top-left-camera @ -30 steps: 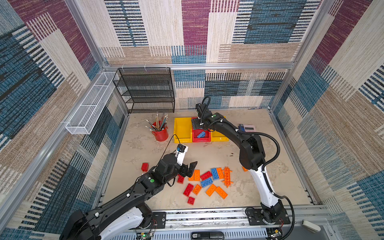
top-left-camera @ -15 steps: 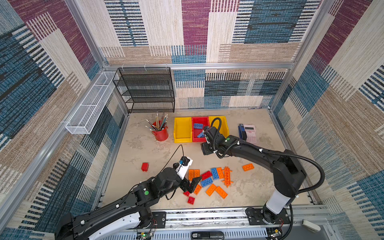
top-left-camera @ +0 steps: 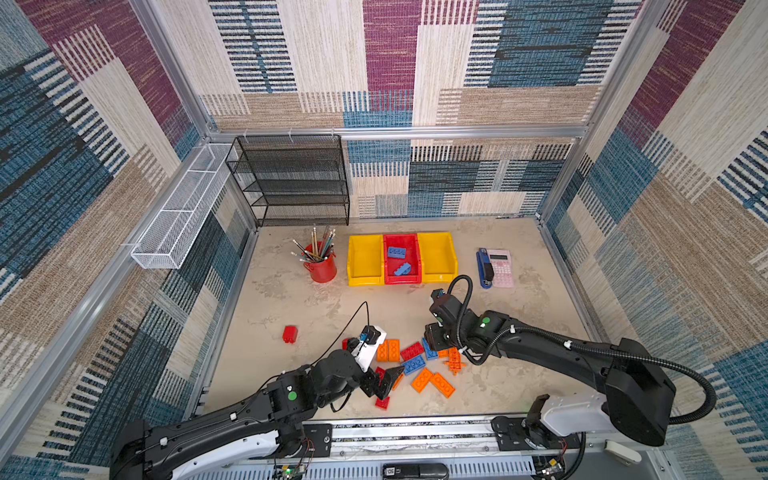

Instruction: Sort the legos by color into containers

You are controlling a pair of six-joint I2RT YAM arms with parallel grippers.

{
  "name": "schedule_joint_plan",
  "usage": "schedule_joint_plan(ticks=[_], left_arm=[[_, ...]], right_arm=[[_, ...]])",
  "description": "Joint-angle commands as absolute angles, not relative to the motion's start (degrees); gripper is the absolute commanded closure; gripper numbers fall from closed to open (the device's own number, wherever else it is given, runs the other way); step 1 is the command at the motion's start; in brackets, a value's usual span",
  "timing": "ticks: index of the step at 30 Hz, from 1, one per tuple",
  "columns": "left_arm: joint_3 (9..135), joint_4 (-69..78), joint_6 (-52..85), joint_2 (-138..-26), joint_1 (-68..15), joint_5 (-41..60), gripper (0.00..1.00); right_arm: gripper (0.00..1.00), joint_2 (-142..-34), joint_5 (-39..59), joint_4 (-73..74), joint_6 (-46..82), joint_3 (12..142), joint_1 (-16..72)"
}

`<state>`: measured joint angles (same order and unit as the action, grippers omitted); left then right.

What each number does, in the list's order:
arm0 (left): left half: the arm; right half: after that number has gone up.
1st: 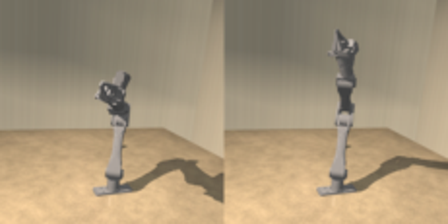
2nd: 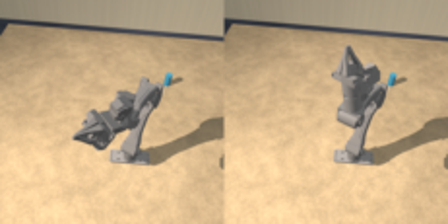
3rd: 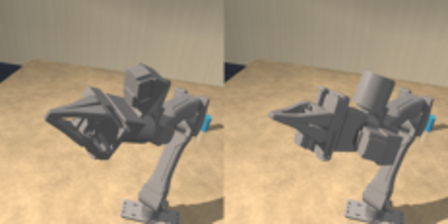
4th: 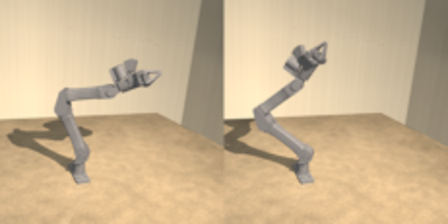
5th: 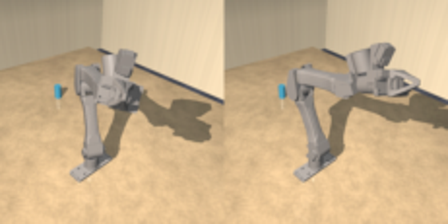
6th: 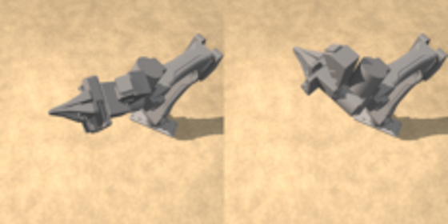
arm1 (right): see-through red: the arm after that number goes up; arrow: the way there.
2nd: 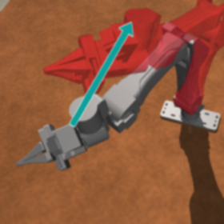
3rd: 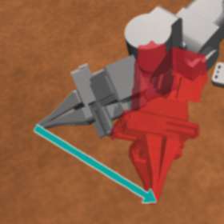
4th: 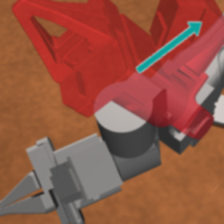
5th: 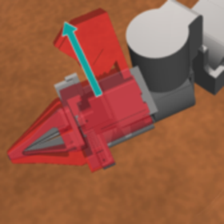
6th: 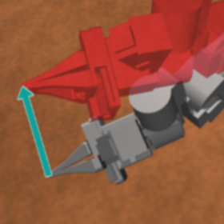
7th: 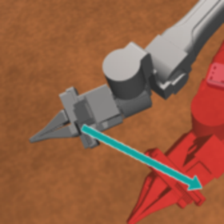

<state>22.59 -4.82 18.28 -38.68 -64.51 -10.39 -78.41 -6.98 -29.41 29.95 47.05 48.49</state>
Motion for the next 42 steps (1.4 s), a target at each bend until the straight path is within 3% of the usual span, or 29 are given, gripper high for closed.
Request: schedule_joint_plan(ticks=[1, 9, 35, 42], left_arm=[[22.36, -5.46, 19.32, -37.50, -64.56, -11.25, 0.01], [21.08, -6.52, 19.78, -34.48, -64.53, -12.02, 0.01], [19.16, -6.31, 18.55, -31.25, -64.58, -13.09, 0.01], [19.10, -7.07, 18.02, -30.70, -64.53, -13.51, 0.01]], right_arm=[[0.43, -78.38, -6.14, -27.60, 32.31, 46.16, 50.00], [0.50, -82.15, -8.12, -29.03, 33.21, 46.15, 52.55], [0.51, -87.29, -9.06, -29.26, 33.76, 46.85, 52.97], [0.60, -89.67, -12.54, -31.35, 33.91, 48.99, 52.99]])
